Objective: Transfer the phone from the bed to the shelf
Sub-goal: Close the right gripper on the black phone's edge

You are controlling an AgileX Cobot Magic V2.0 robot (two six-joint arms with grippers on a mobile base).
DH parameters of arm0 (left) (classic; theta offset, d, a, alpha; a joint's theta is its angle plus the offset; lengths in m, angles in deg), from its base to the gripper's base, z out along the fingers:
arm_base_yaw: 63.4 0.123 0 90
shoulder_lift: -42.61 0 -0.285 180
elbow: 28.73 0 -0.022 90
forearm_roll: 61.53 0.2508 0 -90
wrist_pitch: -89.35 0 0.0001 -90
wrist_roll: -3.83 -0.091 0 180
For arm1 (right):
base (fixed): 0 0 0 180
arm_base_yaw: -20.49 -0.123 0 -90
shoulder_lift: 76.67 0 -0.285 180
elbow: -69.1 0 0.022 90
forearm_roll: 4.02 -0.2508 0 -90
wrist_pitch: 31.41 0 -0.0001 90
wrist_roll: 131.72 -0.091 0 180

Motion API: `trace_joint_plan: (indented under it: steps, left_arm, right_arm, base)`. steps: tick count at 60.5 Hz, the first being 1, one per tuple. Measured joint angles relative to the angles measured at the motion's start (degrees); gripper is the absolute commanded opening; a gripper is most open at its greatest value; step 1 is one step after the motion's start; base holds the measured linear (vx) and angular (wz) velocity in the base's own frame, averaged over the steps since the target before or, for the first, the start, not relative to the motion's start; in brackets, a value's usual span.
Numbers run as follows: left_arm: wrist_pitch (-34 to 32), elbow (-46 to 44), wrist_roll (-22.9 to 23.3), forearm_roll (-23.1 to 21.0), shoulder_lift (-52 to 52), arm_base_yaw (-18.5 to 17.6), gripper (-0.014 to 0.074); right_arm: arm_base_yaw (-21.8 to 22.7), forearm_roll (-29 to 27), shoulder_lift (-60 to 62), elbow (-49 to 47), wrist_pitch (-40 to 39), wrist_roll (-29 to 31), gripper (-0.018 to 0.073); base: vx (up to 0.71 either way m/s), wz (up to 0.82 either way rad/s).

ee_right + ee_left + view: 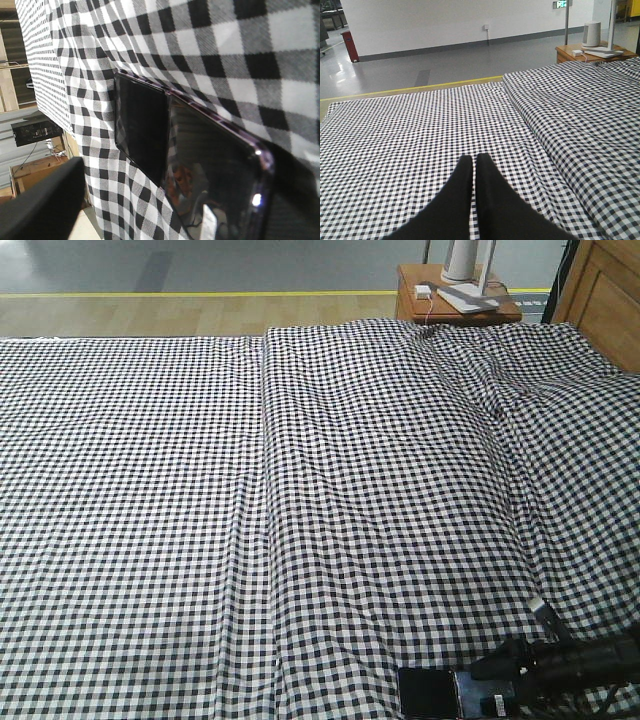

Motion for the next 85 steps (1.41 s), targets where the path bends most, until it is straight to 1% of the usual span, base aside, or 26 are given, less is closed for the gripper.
trace_joint_plan:
  steps: [5,14,18,29,39,48,61,77,85]
  left_arm:
    - [0.00,0.00,0.00,0.00,0.00,0.00,0.0001]
    - [0.00,0.00,0.00,0.00,0.00,0.00,0.0001]
    - [0.00,0.00,0.00,0.00,0.00,0.00,0.0001]
    - [0.00,0.00,0.00,0.00,0.00,0.00,0.0001]
    - [0.00,0.00,0.00,0.00,0.00,0.00,0.0001]
    - [0.00,0.00,0.00,0.00,0.00,0.00,0.0001]
    - [0.00,0.00,0.00,0.00,0.00,0.00,0.0001]
    - [0.00,0.00,0.00,0.00,0.00,0.00,0.0001]
    - [0.00,0.00,0.00,0.00,0.00,0.00,0.0001]
  right_arm:
    - [0.00,0.43,0.00,0.00,0.00,0.00,0.0337]
    - [0.00,1.40,0.00,0.00,0.12,0.04,0.0067]
    - [0.00,1.90,0.00,0.00,0.17,0.18,-0.0017]
    - [-0.14,2.25,0.00,0.00,0.76,1.89,-0.0011]
    - [-0.14,2.25,0.00,0.00,3.67,4.41,-0.0009]
    - [-0.14,2.25,0.00,0.00,3.97,4.75,-0.0010]
    - [-0.14,3.73,3.28,0.11,4.06,3.42,-0.0005]
    - [-0.14,8.26,11.78,0.74,4.11,-1.95,-0.0005]
    - [-0.14,7.87,18.03,3.97,4.18,-1.14,-0.0005]
  base:
    - [0.00,0.00]
    - [0.00,0.00]
    - [0.00,0.00]
    - [0.00,0.00]
    - [0.00,0.00]
    - [0.00,0.00]
    - [0.00,0.00]
    - [0.00,0.00]
    - [0.00,0.00]
